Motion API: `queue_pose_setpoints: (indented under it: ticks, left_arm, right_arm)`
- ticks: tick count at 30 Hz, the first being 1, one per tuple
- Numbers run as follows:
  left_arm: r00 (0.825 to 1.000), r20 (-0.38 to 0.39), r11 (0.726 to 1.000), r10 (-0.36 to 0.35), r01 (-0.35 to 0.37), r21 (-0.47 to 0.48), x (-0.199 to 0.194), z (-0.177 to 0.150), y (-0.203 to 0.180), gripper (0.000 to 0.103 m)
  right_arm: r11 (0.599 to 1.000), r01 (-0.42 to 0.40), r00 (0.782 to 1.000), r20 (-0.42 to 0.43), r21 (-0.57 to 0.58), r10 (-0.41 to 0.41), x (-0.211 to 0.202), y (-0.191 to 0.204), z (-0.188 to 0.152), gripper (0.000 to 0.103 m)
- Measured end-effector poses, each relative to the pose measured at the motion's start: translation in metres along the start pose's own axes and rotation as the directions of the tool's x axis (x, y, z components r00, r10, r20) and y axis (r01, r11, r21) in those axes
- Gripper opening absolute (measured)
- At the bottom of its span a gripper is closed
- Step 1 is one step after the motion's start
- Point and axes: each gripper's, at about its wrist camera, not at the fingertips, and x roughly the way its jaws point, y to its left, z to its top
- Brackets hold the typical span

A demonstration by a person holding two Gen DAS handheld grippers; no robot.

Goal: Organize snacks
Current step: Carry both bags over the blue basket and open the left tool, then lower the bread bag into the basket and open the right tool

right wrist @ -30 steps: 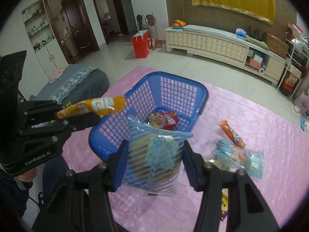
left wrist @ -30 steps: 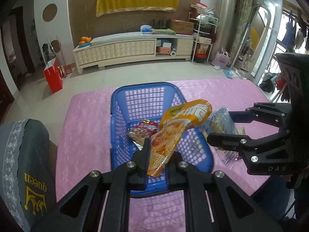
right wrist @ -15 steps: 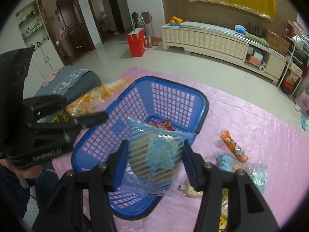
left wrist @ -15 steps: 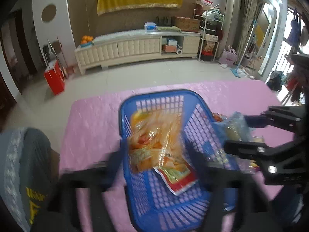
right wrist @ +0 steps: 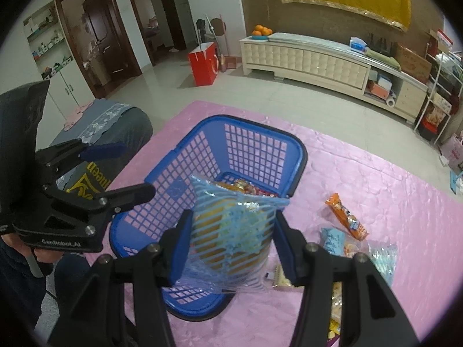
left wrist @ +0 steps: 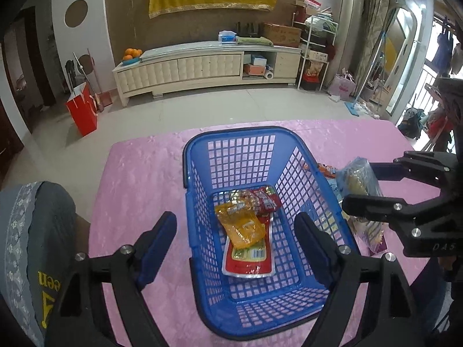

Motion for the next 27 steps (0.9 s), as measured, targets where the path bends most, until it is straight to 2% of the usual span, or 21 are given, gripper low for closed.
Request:
queue_pose_setpoints:
  ticks: [7, 12, 21, 24, 25, 26, 27]
  left_arm:
    - [1.000, 0.003, 1.000, 0.013, -0.013, -0.029, -0.013, -0.012, 0.011, 0.082]
    - [0.999, -0.015, 0.999, 0.030, -0.031, -0.029, -0.015, -0.025, 0.015, 0.082]
    - [0.999, -0.026, 0.999, 0.025, -0.026, -0.028, -0.012, -0.035, 0.016, 0.082]
    - [0.999, -0.033, 0.999, 0.030, -0.031, -0.034, -0.011, -0.038, 0.019, 0.082]
    - [0.999, -0.035, 0.999, 0.029, -0.030, -0.043, -0.012, -0.039, 0.021, 0.082]
    - [0.999, -0.036, 0.998, 0.025, -0.027, -0.050, -0.012, -0.039, 0.022, 0.082]
    - [0.999, -0.036, 0.998, 0.023, -0.025, -0.054, -0.013, -0.040, 0.023, 0.082]
  right_arm:
    - [0.999, 0.001, 1.000, -0.016, -0.043, -0.001, 0.004, 0.019, 0.002, 0.058]
    - [0.997, 0.036, 0.999, -0.033, -0.064, -0.038, 0.016, 0.026, -0.003, 0.058]
    - [0.995, 0.045, 0.991, -0.122, -0.090, -0.056, 0.042, 0.032, -0.013, 0.059]
    - [0.997, 0.028, 0.992, -0.124, -0.076, -0.037, 0.042, 0.032, -0.014, 0.059]
    - [0.997, 0.012, 0.990, -0.136, -0.072, -0.022, 0.043, 0.032, -0.014, 0.062]
    - [0.998, -0.002, 0.989, -0.150, -0.065, -0.008, 0.044, 0.031, -0.014, 0.072]
    - [0.998, -0.011, 0.987, -0.162, -0.061, 0.001, 0.045, 0.031, -0.014, 0.076]
